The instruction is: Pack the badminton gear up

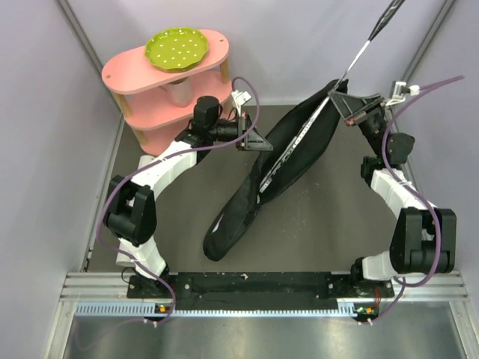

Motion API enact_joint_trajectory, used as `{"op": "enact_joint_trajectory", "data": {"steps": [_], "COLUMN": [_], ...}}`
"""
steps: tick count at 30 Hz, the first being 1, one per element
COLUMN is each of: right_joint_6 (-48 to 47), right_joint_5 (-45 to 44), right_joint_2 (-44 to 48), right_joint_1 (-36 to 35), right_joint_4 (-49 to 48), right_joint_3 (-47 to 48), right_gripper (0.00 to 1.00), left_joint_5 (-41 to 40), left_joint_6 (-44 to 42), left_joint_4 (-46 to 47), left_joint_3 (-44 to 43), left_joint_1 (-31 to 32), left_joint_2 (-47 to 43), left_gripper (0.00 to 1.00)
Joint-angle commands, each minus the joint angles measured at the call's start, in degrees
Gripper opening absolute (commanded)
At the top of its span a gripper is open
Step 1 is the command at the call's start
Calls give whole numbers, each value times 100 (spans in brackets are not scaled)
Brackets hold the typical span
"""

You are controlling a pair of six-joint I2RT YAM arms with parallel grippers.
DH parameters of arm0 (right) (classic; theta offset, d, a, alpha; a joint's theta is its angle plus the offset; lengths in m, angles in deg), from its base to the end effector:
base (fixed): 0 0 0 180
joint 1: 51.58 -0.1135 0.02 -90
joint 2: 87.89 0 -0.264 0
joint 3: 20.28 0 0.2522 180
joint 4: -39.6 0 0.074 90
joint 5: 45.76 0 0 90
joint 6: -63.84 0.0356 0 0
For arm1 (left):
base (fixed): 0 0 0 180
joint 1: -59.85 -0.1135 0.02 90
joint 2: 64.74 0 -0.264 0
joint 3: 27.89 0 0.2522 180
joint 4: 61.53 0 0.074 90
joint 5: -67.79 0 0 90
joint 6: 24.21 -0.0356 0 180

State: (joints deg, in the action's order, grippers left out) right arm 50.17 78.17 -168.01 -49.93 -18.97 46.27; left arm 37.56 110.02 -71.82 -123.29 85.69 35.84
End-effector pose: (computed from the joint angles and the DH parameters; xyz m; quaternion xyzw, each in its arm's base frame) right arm 0.2935 0.0114 0.3876 0.0208 0.4541 0.6248 0.6348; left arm 0.3540 -0.2056 0.3257 0.1876 0.7294 -0.6261 0.2022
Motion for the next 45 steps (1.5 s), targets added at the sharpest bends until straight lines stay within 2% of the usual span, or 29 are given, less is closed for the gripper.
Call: {"op": "enact_joint_trajectory", "data": {"steps": [1,4,12,17,20,21,23,27,30,31,35,38,39,43,45], "right_joint_6": [5,-285,-286,-602,-769,-769,-813,-1050,-1401,-1750,-2578,-3045,-3054,-2774,-2625], "right_joint_5": [95,280,175,96,105,87,52,131,140,131,-132,-361,-413,-396,-527], "right_joint_2": [-83,-101,40,145,198,224,216,268,610,733,1401,1482,1464,1446,1438], "right_joint_1": [-103,-391,-552,-666,-771,-771,-771,-789,-841,-868,-965,-1000,-1017,-1219,-1553], "right_joint_4": [-2004,-1995,-1995,-1995,-1986,-1960,-1881,-1320,-363,571,2597,4186,4375,4474,4160], "right_joint_3": [-392,-524,-612,-1429,-1842,-2069,-2299,-2747,-2784,-2705,-2266,-1660,-1476,-1553,-1850], "right_gripper": [0,0,0,0,4,9,12,17,21,22,22,5,0,0,0], "left_joint_5": [491,553,527,518,457,405,317,167,140,123,96,53,35,-35,-53], "left_joint_6": [997,1421,1615,2054,2143,2125,1915,1362,1238,1229,1176,1176,1176,1211,1263], "left_joint_4": [1629,2324,2710,3195,3266,3240,2916,2282,2053,2036,1983,1939,1939,1948,1965], "left_joint_3": [201,325,456,518,544,553,536,466,404,395,307,272,263,149,61], "left_joint_1": [-18,-18,-18,-18,-18,-18,-18,-18,-1,-1,96,158,175,219,245], "left_joint_2": [-442,-425,-407,-434,-468,-477,-521,-583,-592,-583,-548,-521,-521,-469,-442], "left_gripper": [0,0,0,0,0,0,0,0,0,0,0,0,0,0,0]}}
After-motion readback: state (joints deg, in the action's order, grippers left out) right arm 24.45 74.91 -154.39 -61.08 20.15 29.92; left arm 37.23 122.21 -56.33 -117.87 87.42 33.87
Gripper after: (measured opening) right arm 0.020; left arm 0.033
